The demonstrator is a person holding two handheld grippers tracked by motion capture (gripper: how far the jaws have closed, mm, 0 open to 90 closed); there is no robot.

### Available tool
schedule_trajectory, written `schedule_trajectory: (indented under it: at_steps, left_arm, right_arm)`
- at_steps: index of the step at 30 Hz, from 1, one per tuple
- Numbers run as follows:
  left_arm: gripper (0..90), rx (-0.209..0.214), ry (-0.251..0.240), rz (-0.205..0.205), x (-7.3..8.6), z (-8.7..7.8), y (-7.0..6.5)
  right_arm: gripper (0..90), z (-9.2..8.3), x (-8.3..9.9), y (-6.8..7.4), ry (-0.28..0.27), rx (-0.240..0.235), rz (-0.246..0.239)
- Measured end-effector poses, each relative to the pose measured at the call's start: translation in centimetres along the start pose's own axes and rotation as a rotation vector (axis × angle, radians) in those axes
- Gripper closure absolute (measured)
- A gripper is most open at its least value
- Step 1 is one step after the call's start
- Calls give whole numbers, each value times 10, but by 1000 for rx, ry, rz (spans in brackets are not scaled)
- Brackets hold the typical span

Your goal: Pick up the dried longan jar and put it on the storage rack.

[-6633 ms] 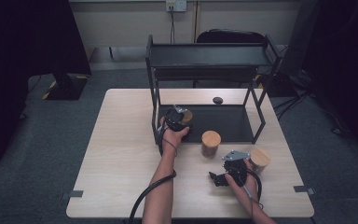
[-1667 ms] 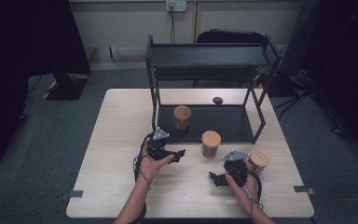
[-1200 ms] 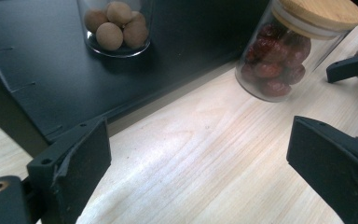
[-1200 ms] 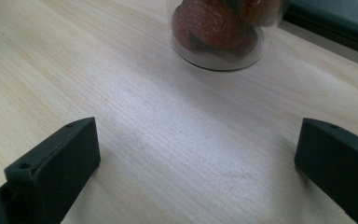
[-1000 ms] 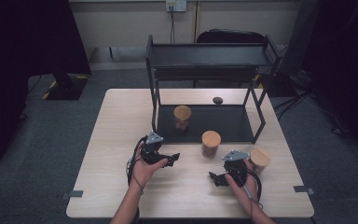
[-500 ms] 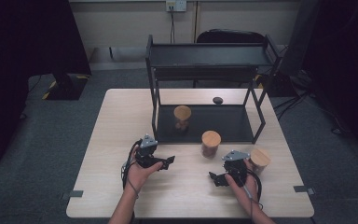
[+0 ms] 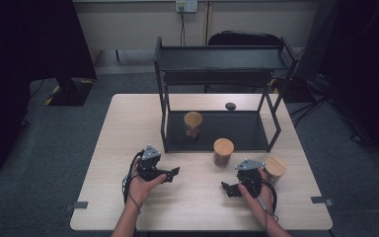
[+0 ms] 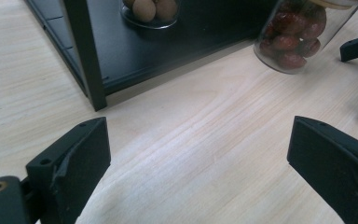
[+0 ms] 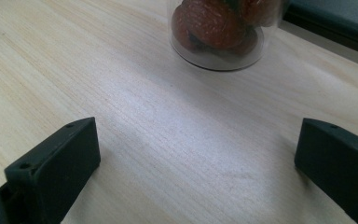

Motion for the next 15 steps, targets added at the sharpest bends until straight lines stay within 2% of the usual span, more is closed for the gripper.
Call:
schedule_trajectory:
  at_steps: [15]
  left_arm:
    - [57, -23, 4, -17, 12, -12, 9]
  right_arm:
    - [0, 0, 0, 0, 0, 0, 0]
Point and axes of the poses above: each handheld gripper's, and its own axes: z roughly forward along the jaws, x roughly out of its underside, y roughly to its left, the point moved 6 cm from there along z, roughly forward along the jaws, and after that the axes turned 5 degrees about -z, right-handed, at the moved point
